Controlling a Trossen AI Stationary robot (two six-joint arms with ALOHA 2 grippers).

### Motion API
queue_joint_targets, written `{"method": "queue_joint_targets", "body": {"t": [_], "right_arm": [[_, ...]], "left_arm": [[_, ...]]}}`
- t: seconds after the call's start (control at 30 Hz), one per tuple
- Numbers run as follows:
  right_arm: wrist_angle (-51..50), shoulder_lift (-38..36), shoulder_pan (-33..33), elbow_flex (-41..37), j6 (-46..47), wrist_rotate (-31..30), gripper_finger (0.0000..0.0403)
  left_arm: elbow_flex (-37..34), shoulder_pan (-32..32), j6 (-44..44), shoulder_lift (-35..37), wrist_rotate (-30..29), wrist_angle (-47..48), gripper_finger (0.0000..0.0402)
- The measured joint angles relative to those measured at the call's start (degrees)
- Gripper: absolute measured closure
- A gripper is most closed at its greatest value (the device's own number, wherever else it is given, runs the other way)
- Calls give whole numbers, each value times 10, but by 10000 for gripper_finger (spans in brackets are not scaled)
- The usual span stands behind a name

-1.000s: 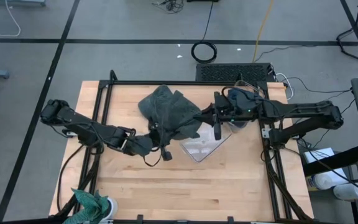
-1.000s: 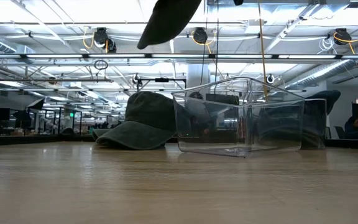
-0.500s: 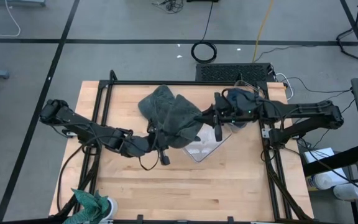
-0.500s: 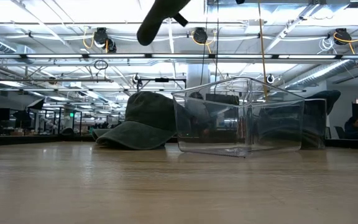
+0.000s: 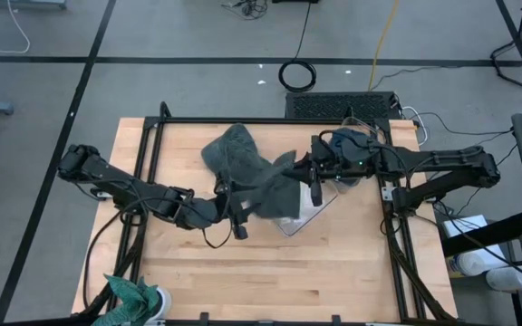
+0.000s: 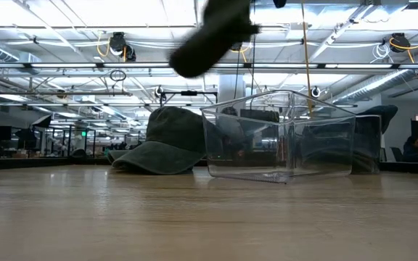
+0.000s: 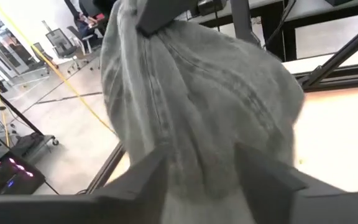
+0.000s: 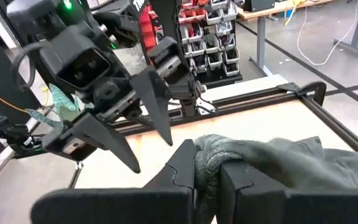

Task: Pick & Place hat
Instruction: Put the bottom gray cap into the bottom transparent bin

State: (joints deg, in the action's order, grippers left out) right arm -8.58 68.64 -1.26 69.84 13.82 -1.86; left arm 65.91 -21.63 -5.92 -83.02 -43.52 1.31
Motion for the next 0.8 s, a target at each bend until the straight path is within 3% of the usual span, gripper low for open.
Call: {"method": "queue_joint_targets", "body": {"t": [0.17,0.33,0.67,0.8], "right_arm": [[-9,0,0,0,1,4,392],[-31,-15,0,-1,4,54,392],[-119,-54,0,-1,-71,134,392],[-131,-54,0,-1,-127,215,392]], "left_arm": [[0,-4,-15,5,0,-1,111],[2,-24,-20,49,-6,62,57],[1,-40,31,172,43,187,17],[1,-39,33,202,41,182,19]]}}
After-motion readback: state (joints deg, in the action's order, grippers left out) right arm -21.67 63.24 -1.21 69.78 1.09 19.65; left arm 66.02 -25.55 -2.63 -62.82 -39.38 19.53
